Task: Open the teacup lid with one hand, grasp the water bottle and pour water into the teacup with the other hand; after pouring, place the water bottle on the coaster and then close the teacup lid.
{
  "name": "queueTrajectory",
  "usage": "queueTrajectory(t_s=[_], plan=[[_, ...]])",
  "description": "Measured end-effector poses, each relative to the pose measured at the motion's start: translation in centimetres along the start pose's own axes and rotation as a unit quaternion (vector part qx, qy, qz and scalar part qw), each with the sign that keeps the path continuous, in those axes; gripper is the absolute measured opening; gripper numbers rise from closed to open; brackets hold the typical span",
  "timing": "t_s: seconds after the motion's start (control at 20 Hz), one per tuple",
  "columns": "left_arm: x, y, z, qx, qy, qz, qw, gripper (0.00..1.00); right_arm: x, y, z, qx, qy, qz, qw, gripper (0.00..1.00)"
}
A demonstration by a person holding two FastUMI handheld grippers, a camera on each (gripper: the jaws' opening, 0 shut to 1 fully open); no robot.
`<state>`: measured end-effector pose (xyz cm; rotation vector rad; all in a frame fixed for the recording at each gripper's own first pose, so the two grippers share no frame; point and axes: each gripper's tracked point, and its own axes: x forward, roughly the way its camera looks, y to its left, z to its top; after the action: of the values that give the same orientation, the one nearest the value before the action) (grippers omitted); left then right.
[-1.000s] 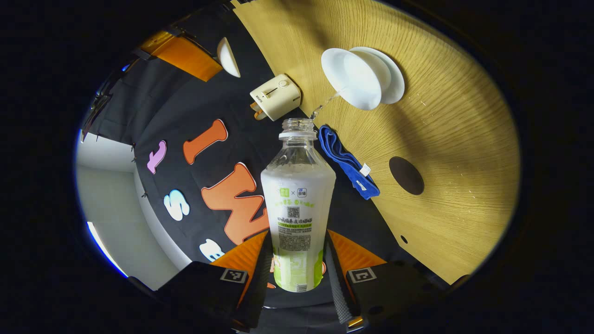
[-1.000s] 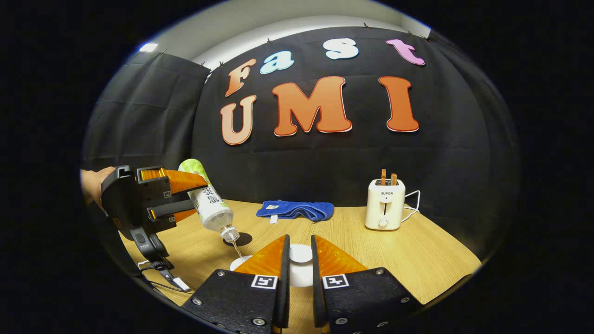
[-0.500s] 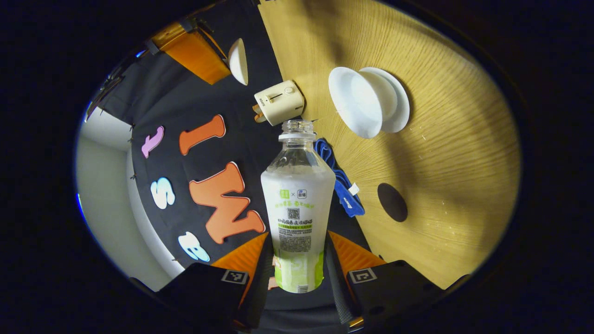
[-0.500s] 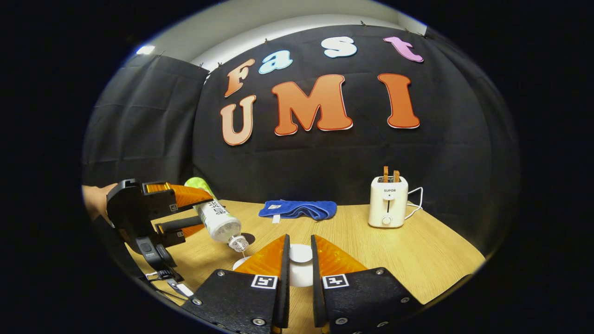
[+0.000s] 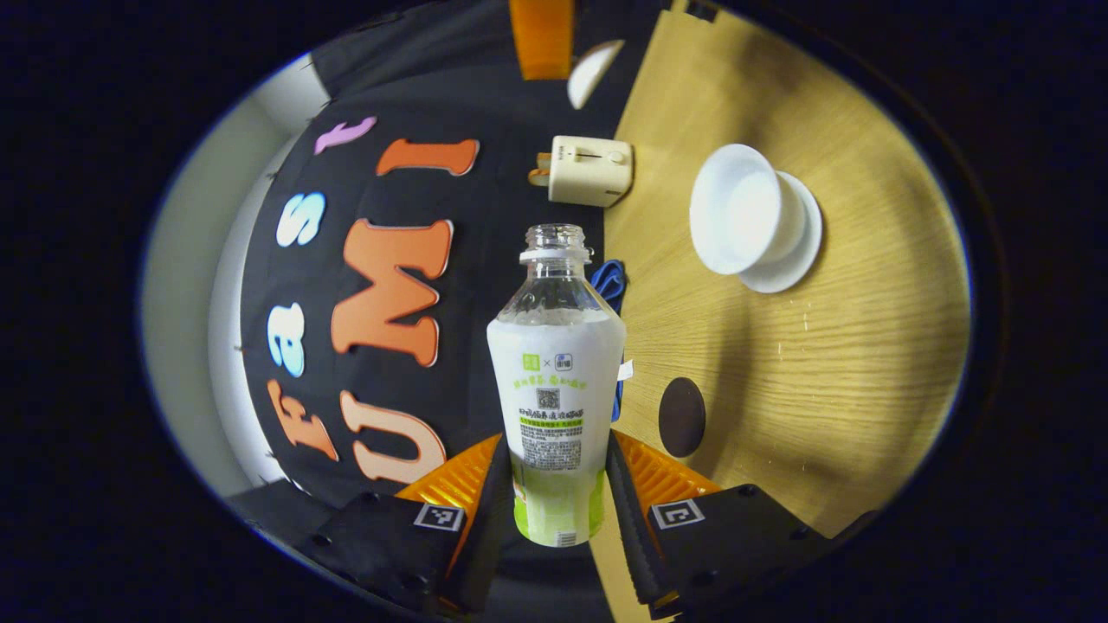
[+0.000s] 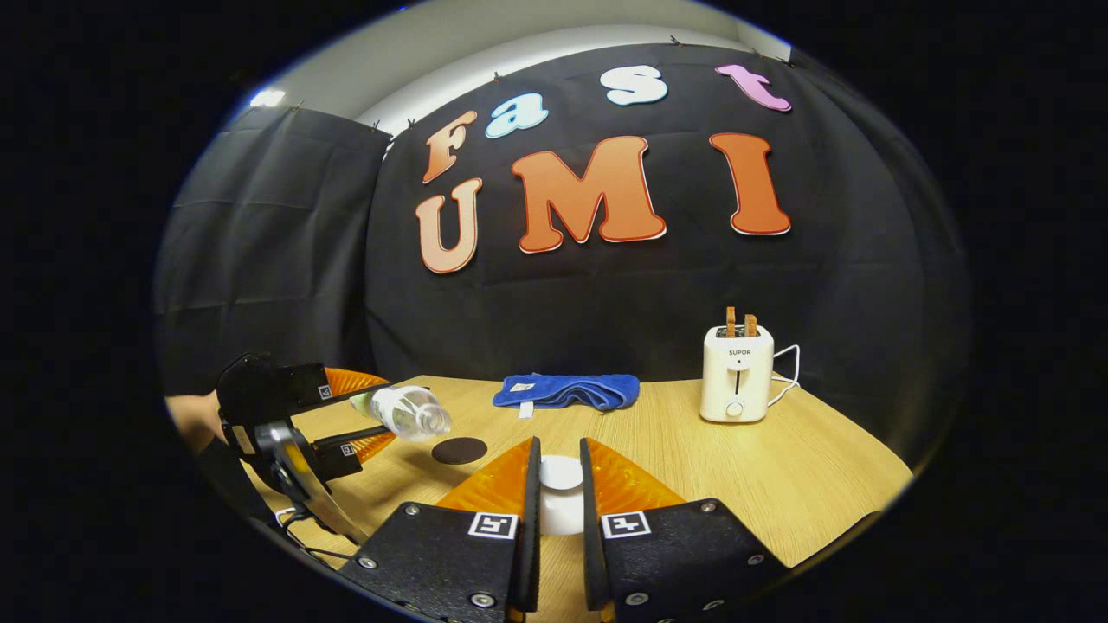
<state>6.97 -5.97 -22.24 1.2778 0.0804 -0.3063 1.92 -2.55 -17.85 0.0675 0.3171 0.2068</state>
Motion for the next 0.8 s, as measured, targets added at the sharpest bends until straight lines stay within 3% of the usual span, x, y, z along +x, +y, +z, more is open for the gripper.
queueTrajectory(t_s=[0.15,0.3,0.55,0.65,0.8], plan=[[-0.6,1.9,-0.7,-0.117,0.001,0.044,0.992,0.60,0.4,0.6,-0.2,0.002,0.003,0.001,1.000,0.21],[-0.6,3.9,-1.7,-0.238,0.004,0.075,0.968,0.63,0.9,1.6,-0.3,0.001,0.007,0.010,1.000,0.21],[0.3,7.2,-1.5,-0.409,-0.022,0.102,0.907,0.64,1.8,2.8,-1.2,-0.008,0.017,0.017,1.000,0.21],[1.3,7.3,-1.5,-0.477,-0.026,0.094,0.873,0.64,2.1,3.5,-1.5,-0.011,0.020,0.021,0.999,0.21],[3.6,6.7,-2.3,-0.577,-0.021,0.072,0.813,0.64,2.2,3.9,-1.7,-0.020,0.022,0.025,0.999,0.21]])
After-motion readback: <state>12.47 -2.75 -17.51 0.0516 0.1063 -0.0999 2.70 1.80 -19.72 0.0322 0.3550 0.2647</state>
